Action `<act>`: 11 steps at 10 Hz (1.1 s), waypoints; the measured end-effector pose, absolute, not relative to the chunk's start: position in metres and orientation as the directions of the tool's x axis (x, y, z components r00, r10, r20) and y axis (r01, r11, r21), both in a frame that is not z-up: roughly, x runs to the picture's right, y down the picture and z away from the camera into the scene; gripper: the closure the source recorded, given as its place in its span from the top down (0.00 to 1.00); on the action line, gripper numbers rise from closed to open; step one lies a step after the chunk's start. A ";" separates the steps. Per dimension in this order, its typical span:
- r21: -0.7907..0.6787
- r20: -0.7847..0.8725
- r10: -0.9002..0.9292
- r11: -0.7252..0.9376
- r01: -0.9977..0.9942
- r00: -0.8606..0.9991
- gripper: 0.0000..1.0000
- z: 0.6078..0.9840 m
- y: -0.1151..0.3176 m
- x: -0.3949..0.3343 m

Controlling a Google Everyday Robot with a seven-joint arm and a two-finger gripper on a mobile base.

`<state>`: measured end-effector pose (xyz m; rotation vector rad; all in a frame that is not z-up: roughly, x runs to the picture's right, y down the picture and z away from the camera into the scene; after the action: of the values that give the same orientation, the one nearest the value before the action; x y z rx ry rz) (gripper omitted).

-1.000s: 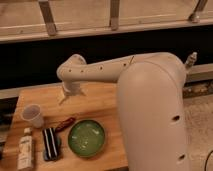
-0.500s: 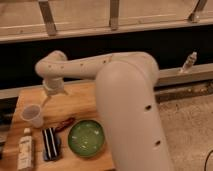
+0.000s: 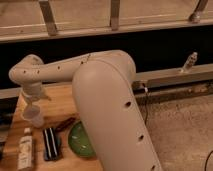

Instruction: Place the bottle in the ceramic bowl

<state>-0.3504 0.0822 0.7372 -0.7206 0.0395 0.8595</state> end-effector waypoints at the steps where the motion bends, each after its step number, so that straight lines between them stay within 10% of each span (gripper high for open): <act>1: -0.562 -0.311 0.678 0.434 -0.704 0.666 0.78 0.738 0.082 -0.349; 11: -0.551 -0.366 0.695 0.374 -0.746 0.619 0.78 0.669 0.172 -0.333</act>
<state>-0.3334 0.1720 0.6695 -0.7471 0.0767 0.9240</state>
